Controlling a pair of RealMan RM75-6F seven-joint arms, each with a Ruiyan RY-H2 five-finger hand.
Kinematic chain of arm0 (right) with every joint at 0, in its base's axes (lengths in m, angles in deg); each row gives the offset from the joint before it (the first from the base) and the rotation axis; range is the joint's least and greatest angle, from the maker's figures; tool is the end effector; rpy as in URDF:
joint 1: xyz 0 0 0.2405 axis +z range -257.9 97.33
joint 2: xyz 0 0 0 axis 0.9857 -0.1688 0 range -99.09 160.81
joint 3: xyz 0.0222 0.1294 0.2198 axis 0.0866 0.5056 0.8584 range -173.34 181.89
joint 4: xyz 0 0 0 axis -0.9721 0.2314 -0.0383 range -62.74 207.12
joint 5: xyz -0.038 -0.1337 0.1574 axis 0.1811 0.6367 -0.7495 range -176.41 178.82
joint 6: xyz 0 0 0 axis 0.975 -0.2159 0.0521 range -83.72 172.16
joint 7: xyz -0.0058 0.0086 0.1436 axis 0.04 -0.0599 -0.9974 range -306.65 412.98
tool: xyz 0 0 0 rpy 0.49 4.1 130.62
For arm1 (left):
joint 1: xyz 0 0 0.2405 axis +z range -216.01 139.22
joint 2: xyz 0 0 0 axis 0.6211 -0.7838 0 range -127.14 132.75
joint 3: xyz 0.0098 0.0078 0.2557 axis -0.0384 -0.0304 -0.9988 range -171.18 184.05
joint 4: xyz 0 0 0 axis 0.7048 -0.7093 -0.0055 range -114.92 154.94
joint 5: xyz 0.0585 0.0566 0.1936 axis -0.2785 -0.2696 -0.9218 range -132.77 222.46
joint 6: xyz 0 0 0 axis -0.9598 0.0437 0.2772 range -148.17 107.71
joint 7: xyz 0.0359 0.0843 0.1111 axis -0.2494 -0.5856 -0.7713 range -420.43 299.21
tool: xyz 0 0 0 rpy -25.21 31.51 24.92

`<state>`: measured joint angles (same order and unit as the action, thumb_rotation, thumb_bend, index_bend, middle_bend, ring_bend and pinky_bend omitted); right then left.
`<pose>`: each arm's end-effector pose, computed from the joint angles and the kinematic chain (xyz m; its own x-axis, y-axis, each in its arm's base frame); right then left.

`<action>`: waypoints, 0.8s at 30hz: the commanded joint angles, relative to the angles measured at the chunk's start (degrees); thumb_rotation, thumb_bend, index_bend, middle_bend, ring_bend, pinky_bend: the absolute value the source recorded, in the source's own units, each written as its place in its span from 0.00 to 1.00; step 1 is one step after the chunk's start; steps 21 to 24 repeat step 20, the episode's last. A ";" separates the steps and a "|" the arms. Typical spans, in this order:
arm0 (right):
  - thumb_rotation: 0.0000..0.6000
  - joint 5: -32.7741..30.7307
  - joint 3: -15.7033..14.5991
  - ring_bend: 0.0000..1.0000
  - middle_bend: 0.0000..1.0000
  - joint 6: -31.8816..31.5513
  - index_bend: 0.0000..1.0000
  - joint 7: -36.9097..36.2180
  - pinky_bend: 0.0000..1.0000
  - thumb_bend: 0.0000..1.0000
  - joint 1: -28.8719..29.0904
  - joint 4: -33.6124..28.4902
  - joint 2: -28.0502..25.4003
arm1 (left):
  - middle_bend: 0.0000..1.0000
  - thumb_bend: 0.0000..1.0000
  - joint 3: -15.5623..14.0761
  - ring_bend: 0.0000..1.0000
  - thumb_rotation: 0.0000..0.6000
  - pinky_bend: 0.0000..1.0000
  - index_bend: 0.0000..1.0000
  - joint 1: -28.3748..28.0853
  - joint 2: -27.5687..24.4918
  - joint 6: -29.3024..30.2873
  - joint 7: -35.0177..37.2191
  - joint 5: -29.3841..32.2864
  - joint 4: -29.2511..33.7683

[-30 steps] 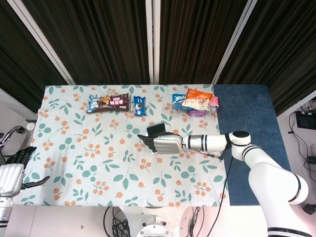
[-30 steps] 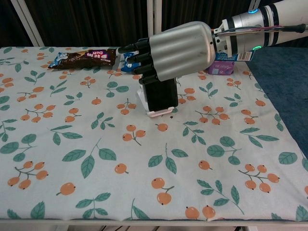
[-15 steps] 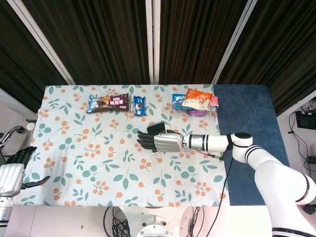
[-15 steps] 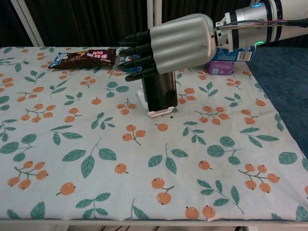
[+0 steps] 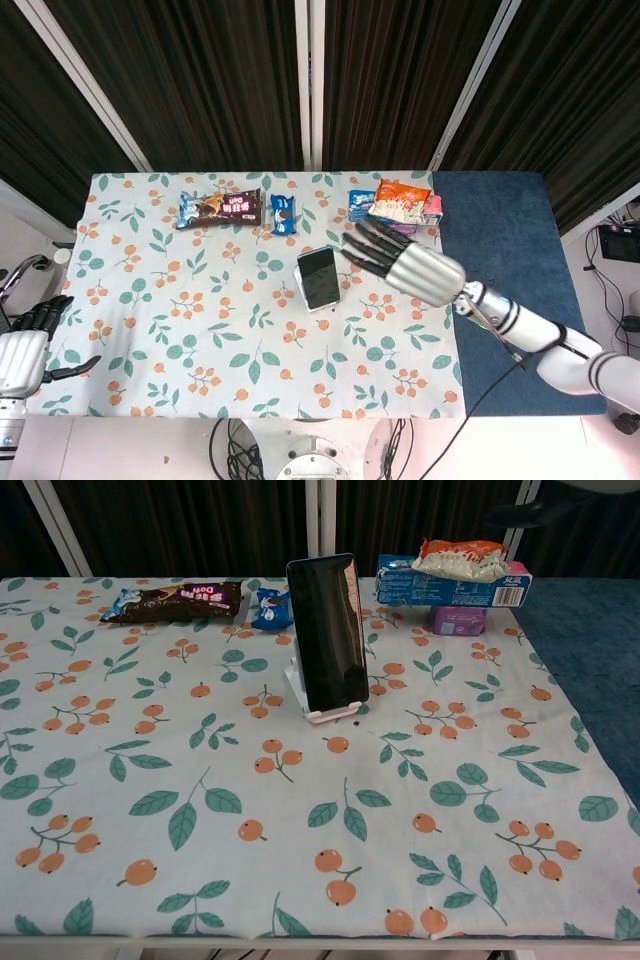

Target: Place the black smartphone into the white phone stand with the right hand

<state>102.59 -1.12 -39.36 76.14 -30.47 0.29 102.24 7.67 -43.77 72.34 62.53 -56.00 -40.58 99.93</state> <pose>-0.1411 -0.3509 0.1125 0.6319 0.6027 0.4872 -0.1005 -0.5596 0.8226 -0.3492 0.1807 0.1422 0.4331 0.0572 0.8995 0.9008 0.0074 -0.4342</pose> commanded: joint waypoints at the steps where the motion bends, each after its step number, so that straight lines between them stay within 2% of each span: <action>1: 1.00 -13.73 -0.61 0.00 0.00 -5.01 0.00 -8.86 0.00 0.21 -13.89 -13.10 -8.11 | 0.11 0.01 0.00 0.13 0.56 0.22 0.12 -0.20 -0.10 0.12 -1.13 -0.37 0.95; 3: 1.00 -19.24 -1.49 0.00 0.00 -5.54 0.00 -15.67 0.00 0.22 -19.38 -17.94 -10.20 | 0.11 0.01 0.06 0.13 0.56 0.22 0.12 -0.38 -0.28 0.40 -2.05 -0.81 1.87; 5: 1.00 -22.08 -2.31 0.00 0.00 -6.41 0.00 -20.22 0.00 0.23 -23.54 -20.36 -11.46 | 0.11 0.01 0.15 0.13 0.56 0.22 0.12 -0.55 -0.52 0.58 -2.88 -1.11 2.81; 11: 1.00 -27.34 -4.42 0.00 0.00 -7.79 0.00 -27.38 0.00 0.22 -34.34 -21.68 -11.03 | 0.11 0.01 0.55 0.13 0.56 0.22 0.12 -1.30 -1.41 1.43 -5.56 -2.54 5.79; 16: 1.00 -26.48 -3.74 0.00 0.00 -7.19 0.00 -30.60 0.00 0.22 -38.00 -18.15 -8.66 | 0.11 0.02 0.58 0.13 0.56 0.22 0.12 -1.60 -2.19 1.67 -6.75 -3.15 7.05; 20: 1.00 -24.84 -2.09 0.00 0.00 -6.79 0.00 -30.63 0.00 0.23 -38.50 -17.12 -8.24 | 0.11 0.02 0.63 0.13 0.56 0.22 0.12 -1.87 -2.77 1.49 -6.94 -3.27 7.61; 24: 1.00 -24.84 -2.09 0.00 0.00 -6.79 0.00 -30.63 0.00 0.23 -38.50 -17.12 -8.24 | 0.11 0.02 0.63 0.13 0.56 0.22 0.12 -1.87 -2.77 1.49 -6.94 -3.27 7.61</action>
